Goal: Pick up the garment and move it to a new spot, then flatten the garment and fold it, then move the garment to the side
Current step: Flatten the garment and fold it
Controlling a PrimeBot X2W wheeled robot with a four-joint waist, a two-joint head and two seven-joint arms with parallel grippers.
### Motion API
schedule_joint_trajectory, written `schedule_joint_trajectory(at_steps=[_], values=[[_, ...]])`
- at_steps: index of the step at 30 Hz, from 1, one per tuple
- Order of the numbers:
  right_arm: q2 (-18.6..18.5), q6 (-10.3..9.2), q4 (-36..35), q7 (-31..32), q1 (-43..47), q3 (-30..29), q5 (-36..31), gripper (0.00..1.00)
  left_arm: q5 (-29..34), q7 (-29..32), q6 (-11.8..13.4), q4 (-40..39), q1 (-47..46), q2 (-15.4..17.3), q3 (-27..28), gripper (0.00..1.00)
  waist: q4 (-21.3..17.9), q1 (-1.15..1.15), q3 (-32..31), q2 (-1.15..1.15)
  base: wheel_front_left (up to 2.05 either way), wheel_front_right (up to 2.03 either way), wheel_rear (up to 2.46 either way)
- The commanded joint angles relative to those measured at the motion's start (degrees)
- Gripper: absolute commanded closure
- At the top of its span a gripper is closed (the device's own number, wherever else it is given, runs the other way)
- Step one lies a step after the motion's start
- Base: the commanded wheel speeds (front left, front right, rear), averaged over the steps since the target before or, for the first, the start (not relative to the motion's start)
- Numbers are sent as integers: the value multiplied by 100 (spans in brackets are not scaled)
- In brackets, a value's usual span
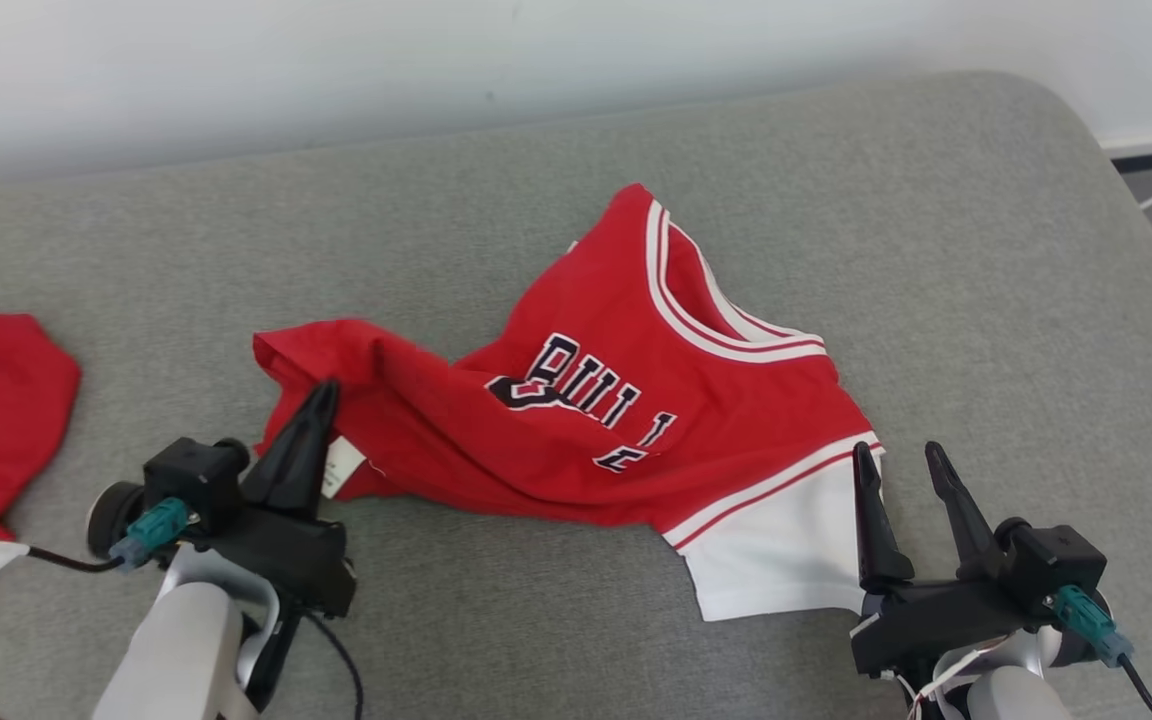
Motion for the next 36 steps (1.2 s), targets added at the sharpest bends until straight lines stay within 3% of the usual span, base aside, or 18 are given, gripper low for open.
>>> schedule_joint_trajectory(at_steps=[1,11,26,36], values=[[-20,1,13,-7,99,1,-34,0,-5,-21,8,-77,114,11,-25,100,135,0,-108,-1,0,0,0],[-3,1,44,-7,276,-61,-39,0,-5,12,15,-1571,1053,40,-204,100,649,0,-385,-1,0,0,0],[-53,1,76,-7,396,-140,-47,0,155,1143,356,-4263,2508,235,-635,100,1167,0,-418,-1,0,0,0],[-85,1,129,-7,321,-127,-5,0,-197,1027,489,-3852,3048,249,-464,100,1145,0,-428,-1,0,0,0]])
